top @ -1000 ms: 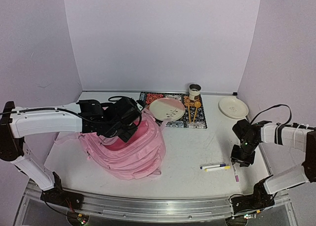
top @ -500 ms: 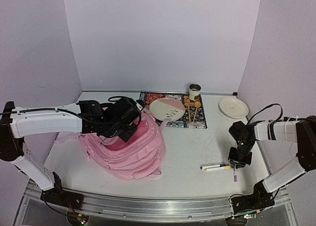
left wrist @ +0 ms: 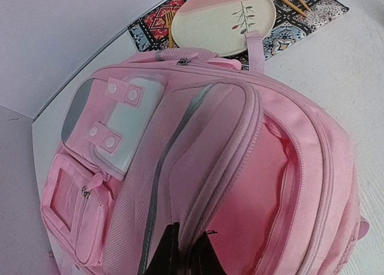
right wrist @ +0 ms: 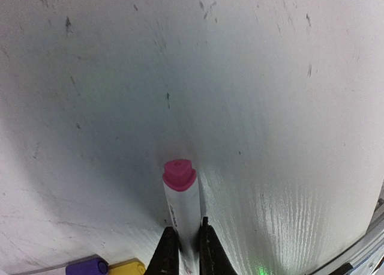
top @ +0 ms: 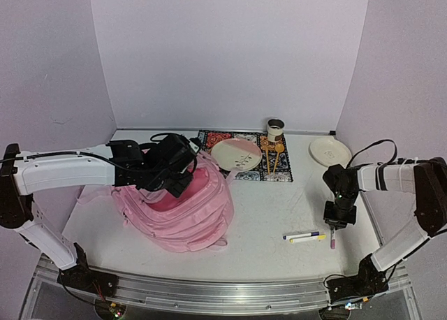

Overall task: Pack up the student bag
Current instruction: Pick up the pen from the corner of the board, then place the pen in the upper front pocket of the bag.

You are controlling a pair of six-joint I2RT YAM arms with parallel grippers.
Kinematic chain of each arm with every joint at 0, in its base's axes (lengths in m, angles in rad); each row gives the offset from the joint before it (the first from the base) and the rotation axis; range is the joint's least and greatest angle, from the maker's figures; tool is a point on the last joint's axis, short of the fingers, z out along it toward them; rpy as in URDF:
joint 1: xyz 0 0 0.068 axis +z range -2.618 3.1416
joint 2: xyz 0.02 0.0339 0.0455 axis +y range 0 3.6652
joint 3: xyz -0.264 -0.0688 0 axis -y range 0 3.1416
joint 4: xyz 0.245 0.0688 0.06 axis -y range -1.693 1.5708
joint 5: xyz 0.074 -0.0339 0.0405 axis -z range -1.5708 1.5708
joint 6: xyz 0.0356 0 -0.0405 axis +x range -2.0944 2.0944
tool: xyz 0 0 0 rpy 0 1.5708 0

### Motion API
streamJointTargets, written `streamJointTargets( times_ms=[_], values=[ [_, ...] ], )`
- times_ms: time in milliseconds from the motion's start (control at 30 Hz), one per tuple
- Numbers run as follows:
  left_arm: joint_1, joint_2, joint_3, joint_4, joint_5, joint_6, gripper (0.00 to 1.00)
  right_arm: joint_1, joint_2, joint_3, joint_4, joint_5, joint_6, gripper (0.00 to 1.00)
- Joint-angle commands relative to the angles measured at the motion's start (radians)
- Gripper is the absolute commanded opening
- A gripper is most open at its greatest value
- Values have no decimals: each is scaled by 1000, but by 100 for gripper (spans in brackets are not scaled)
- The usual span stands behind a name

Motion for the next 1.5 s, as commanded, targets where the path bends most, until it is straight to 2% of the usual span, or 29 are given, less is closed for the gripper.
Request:
streamJointTargets(
  times_ms=[0, 100, 300, 400, 600, 800, 1033, 1167, 1467],
  values=[
    [44, -53, 3, 63, 17, 10, 0, 25, -94, 86, -52, 42, -75, 0],
    [60, -62, 7, 66, 52, 13, 0, 102, -143, 150, -55, 79, -129, 0],
    [70, -76, 6, 69, 114, 28, 0, 348, -169, 286, -29, 235, -267, 0],
    [72, -94, 5, 71, 156, 39, 0, 478, -187, 314, 48, 302, -379, 0],
    [82, -139, 4, 76, 227, 52, 0, 643, -210, 315, 242, 329, -626, 0],
    [97, -155, 3, 79, 252, 52, 0, 806, -167, 311, 448, 370, -962, 0],
    [108, -159, 6, 80, 280, 49, 0, 919, -101, 305, 659, 356, -1346, 0],
    [129, -177, 12, 81, 309, 45, 0, 943, -16, 293, 788, 293, -1531, 0],
    [162, -191, 7, 89, 410, 46, 0, 964, 213, 445, 890, 258, -1784, 0]
  ],
)
